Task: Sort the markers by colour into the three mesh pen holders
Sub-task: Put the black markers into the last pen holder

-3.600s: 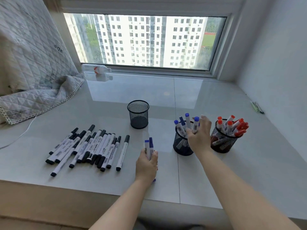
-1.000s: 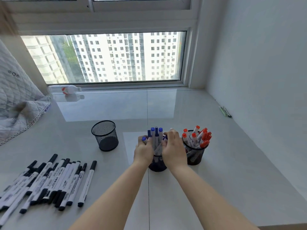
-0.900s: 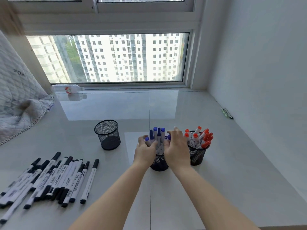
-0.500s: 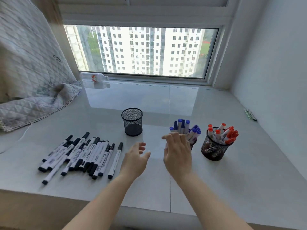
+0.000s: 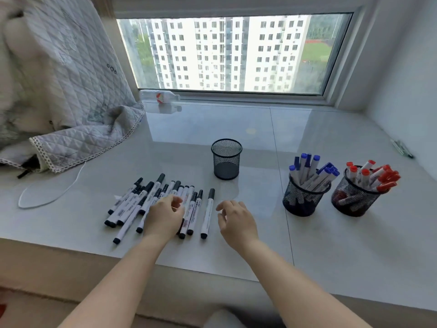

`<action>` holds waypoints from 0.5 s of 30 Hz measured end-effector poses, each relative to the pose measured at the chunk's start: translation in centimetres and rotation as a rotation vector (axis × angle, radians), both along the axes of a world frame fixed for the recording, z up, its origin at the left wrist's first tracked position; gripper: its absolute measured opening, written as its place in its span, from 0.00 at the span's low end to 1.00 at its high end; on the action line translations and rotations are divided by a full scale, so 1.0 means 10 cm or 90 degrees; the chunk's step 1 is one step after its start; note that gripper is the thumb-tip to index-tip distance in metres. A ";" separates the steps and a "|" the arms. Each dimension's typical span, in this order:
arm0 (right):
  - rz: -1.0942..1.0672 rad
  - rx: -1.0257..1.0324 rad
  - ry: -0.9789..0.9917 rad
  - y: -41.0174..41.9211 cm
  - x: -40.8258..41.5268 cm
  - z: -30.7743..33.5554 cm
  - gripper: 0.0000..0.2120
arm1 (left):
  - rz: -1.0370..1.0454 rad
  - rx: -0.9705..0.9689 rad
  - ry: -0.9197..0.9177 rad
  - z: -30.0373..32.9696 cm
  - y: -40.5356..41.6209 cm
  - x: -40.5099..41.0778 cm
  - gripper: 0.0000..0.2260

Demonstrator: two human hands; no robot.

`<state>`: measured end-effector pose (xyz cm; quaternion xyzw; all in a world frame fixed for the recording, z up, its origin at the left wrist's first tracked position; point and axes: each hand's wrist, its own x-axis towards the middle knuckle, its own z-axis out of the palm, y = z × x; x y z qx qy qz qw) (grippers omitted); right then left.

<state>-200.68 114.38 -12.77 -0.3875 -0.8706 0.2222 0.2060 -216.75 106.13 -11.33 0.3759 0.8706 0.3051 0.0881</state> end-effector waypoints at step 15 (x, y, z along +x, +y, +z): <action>-0.093 -0.114 -0.070 0.02 -0.69 -0.09 0.25 | -0.076 -0.145 0.171 -0.04 0.18 -0.22 0.18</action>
